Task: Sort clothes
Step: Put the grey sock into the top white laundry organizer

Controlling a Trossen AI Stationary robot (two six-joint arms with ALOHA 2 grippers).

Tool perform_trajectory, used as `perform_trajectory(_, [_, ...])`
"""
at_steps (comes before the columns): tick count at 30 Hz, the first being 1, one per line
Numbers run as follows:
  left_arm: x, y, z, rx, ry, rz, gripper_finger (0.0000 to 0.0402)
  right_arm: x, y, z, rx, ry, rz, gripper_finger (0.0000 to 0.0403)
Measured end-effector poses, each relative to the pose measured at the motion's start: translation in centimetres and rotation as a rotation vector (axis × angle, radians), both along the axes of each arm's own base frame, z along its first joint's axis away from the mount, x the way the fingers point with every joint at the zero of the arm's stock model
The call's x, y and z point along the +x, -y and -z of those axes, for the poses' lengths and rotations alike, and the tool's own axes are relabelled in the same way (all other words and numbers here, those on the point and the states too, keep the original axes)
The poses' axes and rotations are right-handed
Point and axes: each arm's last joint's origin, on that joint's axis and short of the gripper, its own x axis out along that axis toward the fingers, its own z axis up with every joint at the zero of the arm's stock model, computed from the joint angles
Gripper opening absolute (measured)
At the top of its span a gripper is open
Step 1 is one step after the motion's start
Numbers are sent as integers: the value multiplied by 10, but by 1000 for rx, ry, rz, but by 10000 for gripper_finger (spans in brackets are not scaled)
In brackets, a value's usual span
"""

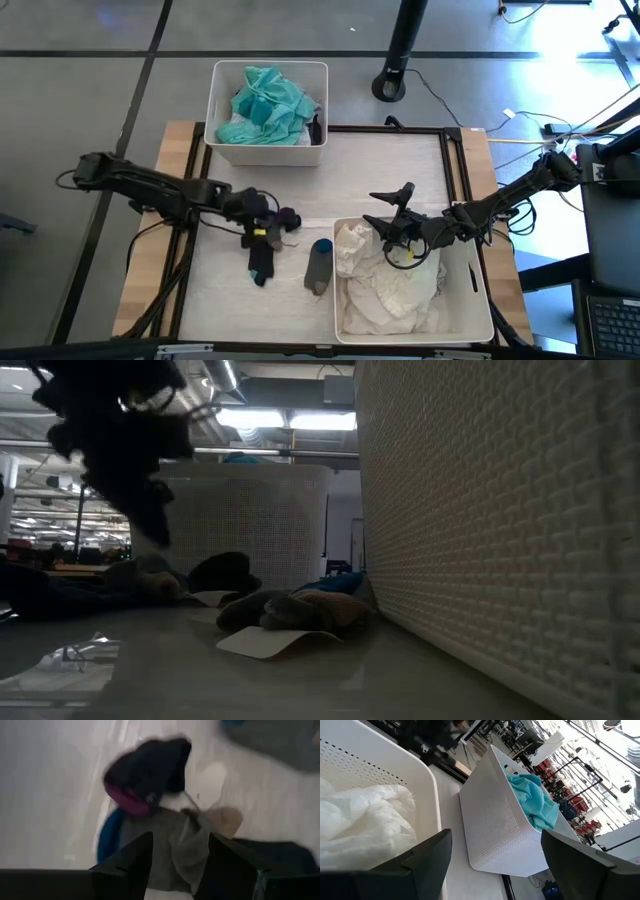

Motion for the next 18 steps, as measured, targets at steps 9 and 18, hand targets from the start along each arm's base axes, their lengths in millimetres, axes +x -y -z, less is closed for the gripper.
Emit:
perform_trajectory(9, [7, 4, 36, -49, -133, 58, 150, 0, 0, 0, 0, 1, 2, 310])
perform_trajectory(18, [12, 2, 39, -56, -152, 62, 9, 0, 0, 0, -1, 1, 5, 310])
